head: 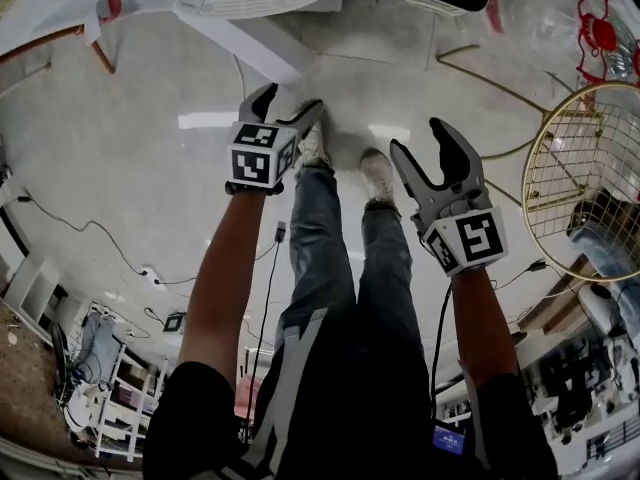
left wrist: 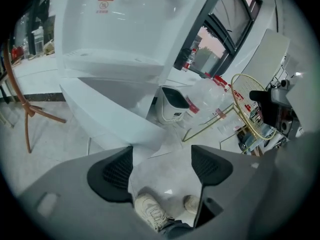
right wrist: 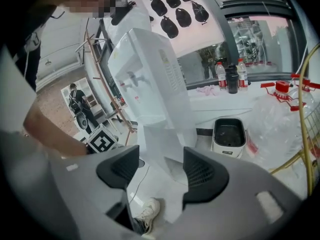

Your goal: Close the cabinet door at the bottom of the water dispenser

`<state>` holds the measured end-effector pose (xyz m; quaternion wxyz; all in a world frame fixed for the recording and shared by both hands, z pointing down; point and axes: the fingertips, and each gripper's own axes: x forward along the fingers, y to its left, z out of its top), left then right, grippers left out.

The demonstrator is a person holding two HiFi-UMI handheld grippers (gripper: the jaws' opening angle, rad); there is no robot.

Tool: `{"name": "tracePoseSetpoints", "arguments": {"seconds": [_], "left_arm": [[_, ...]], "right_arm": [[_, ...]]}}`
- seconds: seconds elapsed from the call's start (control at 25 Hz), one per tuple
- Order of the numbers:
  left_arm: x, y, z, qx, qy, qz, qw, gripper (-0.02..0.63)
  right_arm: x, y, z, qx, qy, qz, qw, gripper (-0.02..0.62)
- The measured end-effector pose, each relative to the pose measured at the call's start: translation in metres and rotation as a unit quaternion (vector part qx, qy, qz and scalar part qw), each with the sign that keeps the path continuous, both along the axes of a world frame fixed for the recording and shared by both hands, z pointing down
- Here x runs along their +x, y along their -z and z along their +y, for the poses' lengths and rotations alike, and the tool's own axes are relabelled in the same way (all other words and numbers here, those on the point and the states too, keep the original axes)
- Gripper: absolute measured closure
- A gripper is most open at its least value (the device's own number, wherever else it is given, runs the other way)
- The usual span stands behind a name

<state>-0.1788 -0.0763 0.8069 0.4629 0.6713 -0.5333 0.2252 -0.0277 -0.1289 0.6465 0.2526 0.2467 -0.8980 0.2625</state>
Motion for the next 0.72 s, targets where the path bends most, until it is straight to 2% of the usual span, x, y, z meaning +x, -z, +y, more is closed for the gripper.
{"name": "tracePoseSetpoints", "arguments": {"seconds": [0.44,0.72], "left_arm": [[0.009,0.007,-0.026,0.015,-0.047,0.010,0.9987,0.233],[0.011,0.009,-0.045,0.026,-0.048,0.019,0.9983,0.239]], "right_arm": [[-0.008,0.002,-0.003,0.001,-0.046,-0.008,0.999,0.325],[0.003,0.000,-0.011,0.004,-0.074,-0.002,0.997,0.325]]}}
